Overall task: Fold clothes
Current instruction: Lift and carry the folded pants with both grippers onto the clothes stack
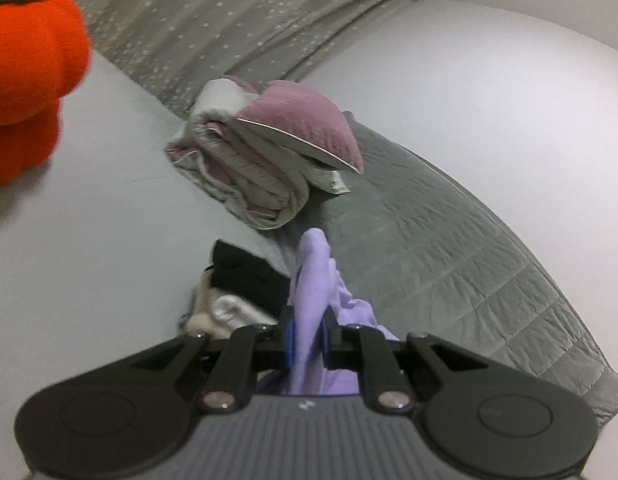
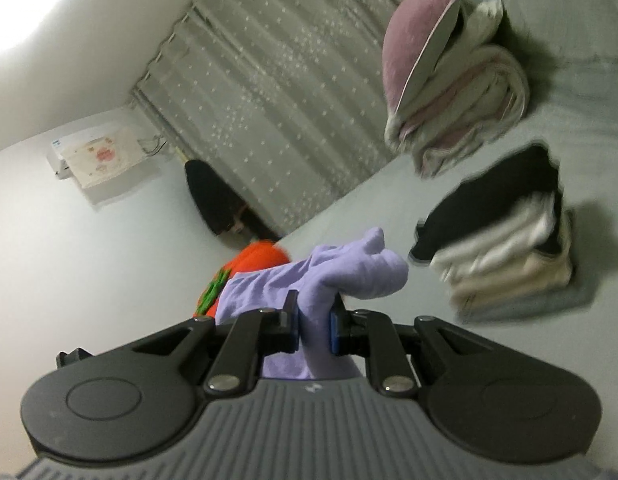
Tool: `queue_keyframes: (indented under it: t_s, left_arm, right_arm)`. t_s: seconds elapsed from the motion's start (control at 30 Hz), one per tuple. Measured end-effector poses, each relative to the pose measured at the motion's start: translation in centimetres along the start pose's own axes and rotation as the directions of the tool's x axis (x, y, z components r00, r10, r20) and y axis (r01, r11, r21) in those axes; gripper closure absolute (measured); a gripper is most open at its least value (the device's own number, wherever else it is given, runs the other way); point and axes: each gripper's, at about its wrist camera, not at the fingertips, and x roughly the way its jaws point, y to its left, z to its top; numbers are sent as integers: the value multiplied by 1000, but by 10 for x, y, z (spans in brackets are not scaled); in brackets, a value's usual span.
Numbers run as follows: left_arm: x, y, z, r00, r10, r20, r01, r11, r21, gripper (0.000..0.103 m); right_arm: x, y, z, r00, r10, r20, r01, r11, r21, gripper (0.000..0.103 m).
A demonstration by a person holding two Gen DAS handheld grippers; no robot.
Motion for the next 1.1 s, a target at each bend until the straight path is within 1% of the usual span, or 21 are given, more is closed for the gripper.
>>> queue_keyframes:
  t_s: [0.23, 0.43, 0.6, 0.73, 0.77, 0.8, 0.83, 0.93, 0.97, 1.0, 1.03, 1.1]
  left_arm:
    - [67, -24, 35, 1000, -21, -2, 21, 999, 29, 90]
    - [132, -26, 55, 1000, -12, -24, 14, 999, 44, 90]
    - [188, -13, 62, 998, 40, -58, -36, 997, 65, 90]
    - [228, 10, 59, 991, 103, -83, -97, 993, 72, 89]
    - [236, 16, 57, 988, 131, -86, -124, 989, 76, 88]
    - [243, 22, 54, 981, 175, -85, -167, 982, 84, 87]
    - [250, 28, 51, 971, 225, -82, -217, 972, 94, 87]
    - [258, 43, 42, 939, 335, -75, -323, 937, 135, 87]
    - [259, 47, 40, 932, 355, -73, -342, 928, 147, 87]
    - [257, 49, 39, 929, 364, -72, -349, 924, 158, 84]
    - [254, 50, 38, 927, 370, -69, -354, 920, 168, 81]
    - [245, 49, 38, 926, 375, -48, -361, 915, 180, 69]
  right_arm:
    - [18, -22, 56, 997, -37, 66, 41, 998, -57, 86]
    - [41, -51, 97, 992, -72, 102, 81, 994, -80, 86]
    - [70, -90, 114, 986, -123, 111, 130, 990, -58, 86]
    - [92, -122, 110, 976, -198, 95, 204, 978, -51, 86]
    - [98, -129, 108, 972, -218, 90, 223, 974, -50, 86]
    - [103, -137, 107, 968, -237, 86, 242, 969, -48, 86]
    - [109, -145, 105, 963, -257, 82, 261, 964, -47, 82]
    - [125, -168, 101, 947, -314, 69, 317, 947, -43, 81]
    - [128, -175, 99, 941, -331, 67, 334, 942, -41, 81]
    - [125, -178, 98, 937, -342, 72, 345, 938, -38, 80]
    - [120, -180, 97, 935, -347, 78, 350, 936, -34, 72]
    - [111, -183, 97, 929, -358, 93, 361, 932, -29, 63]
